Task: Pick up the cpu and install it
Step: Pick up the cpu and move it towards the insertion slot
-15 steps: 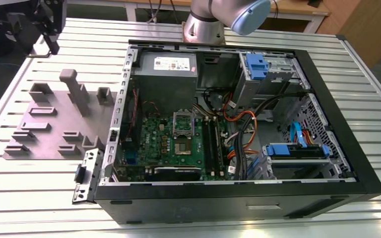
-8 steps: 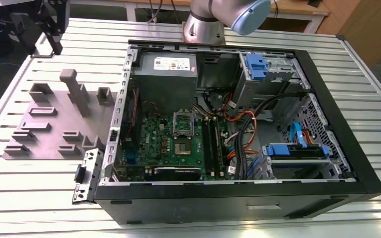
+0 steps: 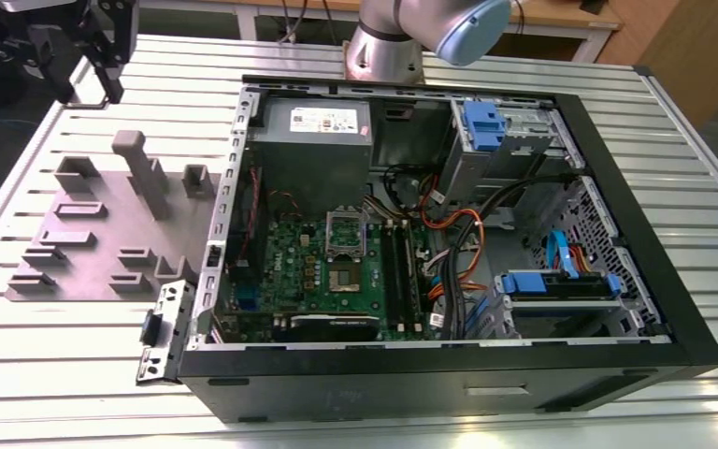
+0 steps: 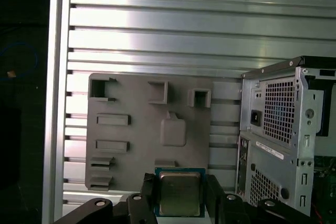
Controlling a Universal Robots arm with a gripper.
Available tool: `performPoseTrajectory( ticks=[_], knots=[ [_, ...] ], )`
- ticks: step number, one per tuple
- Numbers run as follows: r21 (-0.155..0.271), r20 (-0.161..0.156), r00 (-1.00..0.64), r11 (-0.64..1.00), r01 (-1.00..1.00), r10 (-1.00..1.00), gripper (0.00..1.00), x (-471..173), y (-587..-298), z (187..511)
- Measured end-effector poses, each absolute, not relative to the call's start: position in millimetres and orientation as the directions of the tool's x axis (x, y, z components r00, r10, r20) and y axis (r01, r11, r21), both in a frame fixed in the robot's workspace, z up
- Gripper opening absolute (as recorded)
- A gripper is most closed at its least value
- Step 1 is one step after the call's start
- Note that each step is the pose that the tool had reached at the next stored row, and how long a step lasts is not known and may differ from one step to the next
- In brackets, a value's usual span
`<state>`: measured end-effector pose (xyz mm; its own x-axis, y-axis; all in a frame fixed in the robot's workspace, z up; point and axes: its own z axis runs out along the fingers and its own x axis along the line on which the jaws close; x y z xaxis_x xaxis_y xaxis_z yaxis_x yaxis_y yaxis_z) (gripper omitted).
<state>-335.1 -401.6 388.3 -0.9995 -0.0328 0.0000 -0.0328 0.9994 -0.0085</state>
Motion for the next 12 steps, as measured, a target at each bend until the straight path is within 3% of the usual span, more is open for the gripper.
performPoseTrajectory(
  ticks=[12],
  knots=[
    [-0.009,0.0,-0.999,0.999,-0.033,-0.033,0.47,-326.5,-401.6,388.3]
  ],
)
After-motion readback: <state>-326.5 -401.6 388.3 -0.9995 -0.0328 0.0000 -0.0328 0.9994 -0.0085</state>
